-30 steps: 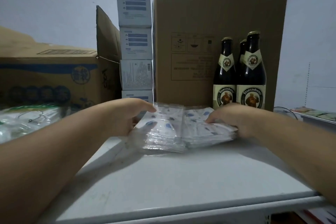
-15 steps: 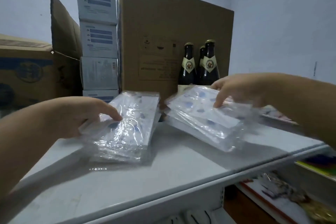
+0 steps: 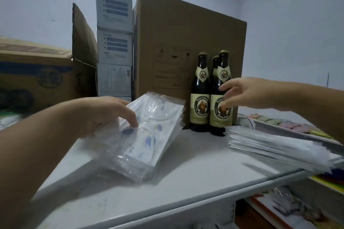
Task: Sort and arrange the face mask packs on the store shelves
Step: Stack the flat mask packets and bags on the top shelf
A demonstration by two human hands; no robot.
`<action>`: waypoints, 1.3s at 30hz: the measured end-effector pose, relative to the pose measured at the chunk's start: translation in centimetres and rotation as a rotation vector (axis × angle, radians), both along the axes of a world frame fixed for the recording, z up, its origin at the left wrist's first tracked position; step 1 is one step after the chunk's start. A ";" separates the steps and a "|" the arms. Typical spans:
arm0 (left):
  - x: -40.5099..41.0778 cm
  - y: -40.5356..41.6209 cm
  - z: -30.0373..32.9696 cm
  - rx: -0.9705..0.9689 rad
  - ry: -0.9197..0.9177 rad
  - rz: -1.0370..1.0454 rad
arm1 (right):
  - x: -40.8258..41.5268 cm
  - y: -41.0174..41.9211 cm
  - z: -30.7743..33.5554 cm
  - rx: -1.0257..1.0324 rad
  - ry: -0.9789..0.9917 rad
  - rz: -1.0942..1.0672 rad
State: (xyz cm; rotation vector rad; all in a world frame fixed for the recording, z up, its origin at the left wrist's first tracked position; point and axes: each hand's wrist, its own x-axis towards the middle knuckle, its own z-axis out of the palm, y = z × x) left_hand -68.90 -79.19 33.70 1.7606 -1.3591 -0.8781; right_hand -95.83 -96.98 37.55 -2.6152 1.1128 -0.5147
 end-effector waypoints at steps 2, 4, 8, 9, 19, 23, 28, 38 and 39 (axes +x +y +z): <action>-0.1 0.4 0.6 -0.123 0.003 -0.037 | 3.4 2.0 0.5 0.317 -0.182 0.202; -0.2 0.7 1.1 -0.151 -0.060 -0.078 | 6.8 3.8 -0.2 0.538 -0.162 0.362; 0.3 0.9 1.6 -0.162 -0.192 -0.077 | 9.8 3.3 -1.9 0.733 -0.209 0.517; 0.7 1.0 1.5 -0.229 -0.203 -0.015 | 10.4 3.1 -2.0 0.724 -0.270 0.526; 5.1 -0.6 -1.5 -0.351 0.052 0.158 | 12.4 -0.3 -7.2 0.861 -0.792 0.617; 5.8 -1.3 -1.9 -0.435 0.020 0.322 | 11.9 -0.7 -7.6 0.925 -0.774 0.597; 5.1 -1.2 -2.7 -0.312 0.129 0.248 | 10.7 -1.1 -7.8 0.906 -0.563 0.578; 3.5 -1.4 -2.7 -0.401 -0.046 0.207 | 10.4 -0.3 -7.6 0.715 -0.555 0.613; 3.5 -1.3 -2.6 -0.416 -0.034 0.216 | 10.6 -0.3 -7.6 0.699 -0.584 0.606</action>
